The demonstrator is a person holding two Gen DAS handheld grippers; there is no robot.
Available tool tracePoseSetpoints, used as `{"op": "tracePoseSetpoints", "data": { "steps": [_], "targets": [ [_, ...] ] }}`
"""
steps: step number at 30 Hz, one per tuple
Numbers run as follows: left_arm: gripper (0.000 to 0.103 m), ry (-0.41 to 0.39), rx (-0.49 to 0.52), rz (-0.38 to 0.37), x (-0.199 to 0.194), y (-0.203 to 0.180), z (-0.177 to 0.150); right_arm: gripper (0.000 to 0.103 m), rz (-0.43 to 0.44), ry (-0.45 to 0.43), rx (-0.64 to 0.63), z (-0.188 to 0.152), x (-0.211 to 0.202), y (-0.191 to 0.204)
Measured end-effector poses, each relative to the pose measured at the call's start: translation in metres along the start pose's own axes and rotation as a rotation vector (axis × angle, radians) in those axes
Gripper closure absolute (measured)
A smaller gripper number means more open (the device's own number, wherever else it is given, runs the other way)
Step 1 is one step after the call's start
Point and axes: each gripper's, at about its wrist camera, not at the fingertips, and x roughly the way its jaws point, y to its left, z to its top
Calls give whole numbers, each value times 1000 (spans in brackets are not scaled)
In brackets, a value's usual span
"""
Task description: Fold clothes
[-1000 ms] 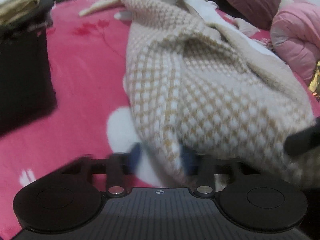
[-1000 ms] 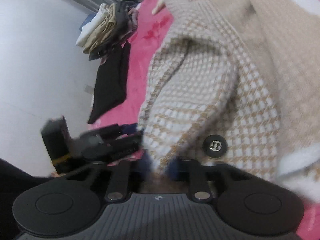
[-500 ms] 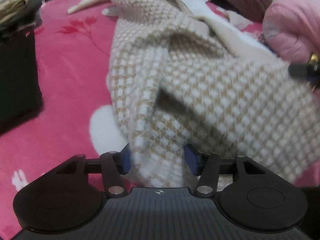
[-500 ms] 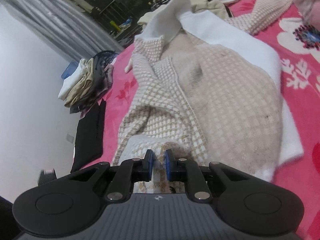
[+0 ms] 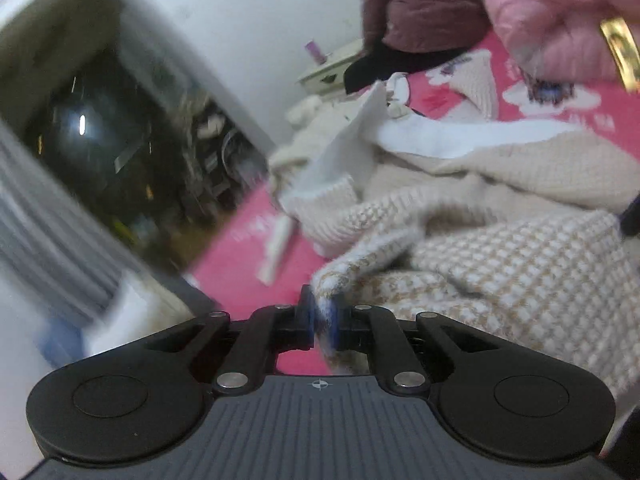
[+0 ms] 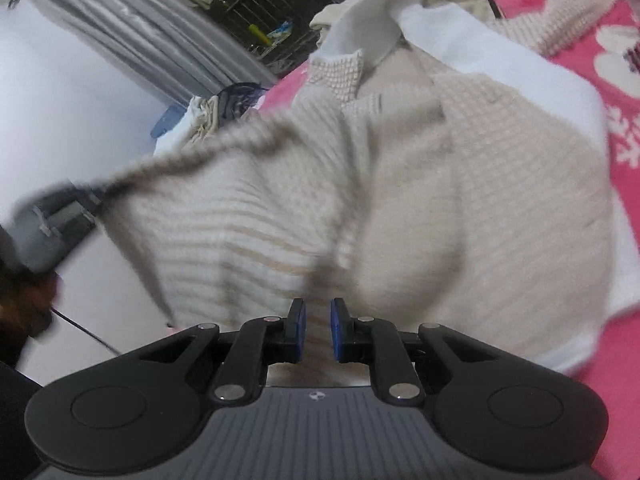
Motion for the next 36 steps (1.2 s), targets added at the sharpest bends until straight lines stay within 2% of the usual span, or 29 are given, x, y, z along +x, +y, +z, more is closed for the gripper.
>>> {"op": "tracePoseSetpoints", "data": {
  "steps": [3, 6, 8, 11, 13, 16, 19, 21, 23, 24, 25, 27, 29, 33, 36],
  "targets": [
    [96, 65, -68, -59, 9, 7, -1, 87, 13, 14, 28, 1, 8, -5],
    [96, 114, -139, -115, 25, -5, -17, 85, 11, 21, 73, 2, 11, -12],
    [96, 144, -178, -138, 33, -14, -28, 80, 14, 5, 111, 5, 3, -20],
    [96, 202, -237, -124, 48, -17, -46, 59, 69, -22, 184, 3, -8, -33],
    [96, 235, -313, -129, 56, -8, -59, 39, 93, -13, 206, 1, -5, -35],
    [89, 293, -414, -151, 69, 2, -78, 29, 113, 30, 211, -1, 13, -32],
    [82, 346, -462, -150, 71, 7, -94, 26, 132, 73, 217, -4, 30, -29],
    [80, 323, -475, -145, 60, 9, -98, 26, 145, 102, 220, -6, 42, -27],
    [75, 255, -462, -136, 39, 10, -96, 33, 158, 131, 224, -7, 54, -25],
    [73, 216, -457, -133, 27, 11, -95, 47, 165, 145, 226, -8, 59, -24],
    [72, 182, -458, -139, 17, 12, -95, 66, 171, 160, 228, -9, 65, -23],
    [70, 126, -466, -173, 2, 12, -92, 79, 184, 189, 231, -11, 77, -21],
    [69, 74, -459, -240, -8, 6, -85, 90, 202, 213, 234, -12, 87, -19],
    [58, 1, -415, -393, -8, -18, -67, 91, 351, 62, 208, 11, 46, -5],
    [50, -23, -428, -510, 3, -35, -54, 91, 371, 2, 178, 32, 36, 3]
  ]
}}
